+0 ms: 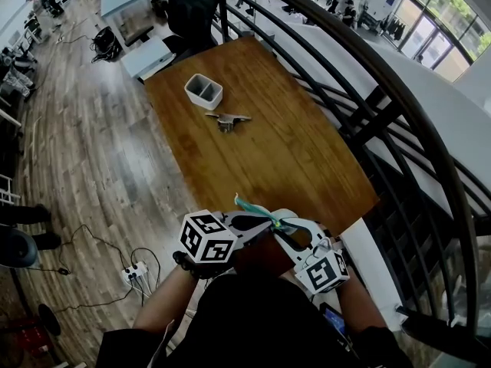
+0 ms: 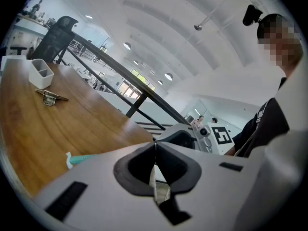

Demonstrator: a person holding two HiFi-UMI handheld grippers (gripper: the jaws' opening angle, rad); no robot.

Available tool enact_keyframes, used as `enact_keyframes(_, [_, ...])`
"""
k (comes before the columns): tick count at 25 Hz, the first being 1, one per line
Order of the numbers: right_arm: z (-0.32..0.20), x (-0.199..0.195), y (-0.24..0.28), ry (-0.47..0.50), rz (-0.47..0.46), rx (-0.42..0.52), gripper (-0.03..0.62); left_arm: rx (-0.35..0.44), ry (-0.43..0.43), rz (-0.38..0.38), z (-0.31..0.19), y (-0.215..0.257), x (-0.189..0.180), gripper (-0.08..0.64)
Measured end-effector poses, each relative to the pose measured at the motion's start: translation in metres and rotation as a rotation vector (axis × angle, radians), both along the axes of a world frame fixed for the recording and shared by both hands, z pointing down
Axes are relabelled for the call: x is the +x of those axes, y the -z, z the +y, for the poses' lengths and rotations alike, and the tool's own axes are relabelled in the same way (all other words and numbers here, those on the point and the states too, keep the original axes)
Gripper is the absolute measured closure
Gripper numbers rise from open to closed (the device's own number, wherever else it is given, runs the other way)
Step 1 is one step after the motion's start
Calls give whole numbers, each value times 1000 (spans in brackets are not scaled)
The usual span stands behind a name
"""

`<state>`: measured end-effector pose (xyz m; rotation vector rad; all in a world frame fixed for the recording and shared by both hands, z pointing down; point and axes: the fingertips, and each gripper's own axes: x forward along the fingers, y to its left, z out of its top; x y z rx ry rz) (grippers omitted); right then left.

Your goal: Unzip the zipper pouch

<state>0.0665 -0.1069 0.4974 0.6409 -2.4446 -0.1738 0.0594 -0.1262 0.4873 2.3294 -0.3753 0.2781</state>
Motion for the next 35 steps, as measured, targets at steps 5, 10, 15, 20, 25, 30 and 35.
enact_keyframes(5, [0,1,2,-4,-11,1,518,-10,-8,-3,0,-3,3,546])
enact_keyframes(10, [1,5,2,-15,-14,4,547,-4,-4,-5,-1,-4,5,546])
enact_keyframes(15, [0,9,4,-30,-22,14,557,9,2,-25,-3,-7,8,545])
enact_keyframes(20, [-1,11,7,-35,-31,18,560,7,19,-26,-6,-6,10,545])
enact_keyframes(25, [-4,9,12,-38,-56,18,561,12,29,-19,-9,-2,7,545])
enact_keyframes(30, [-4,7,11,-35,-57,15,561,30,38,-41,-9,-4,5,545])
enact_keyframes(35, [-6,6,11,-39,-62,13,563,53,55,-67,-11,-5,4,545])
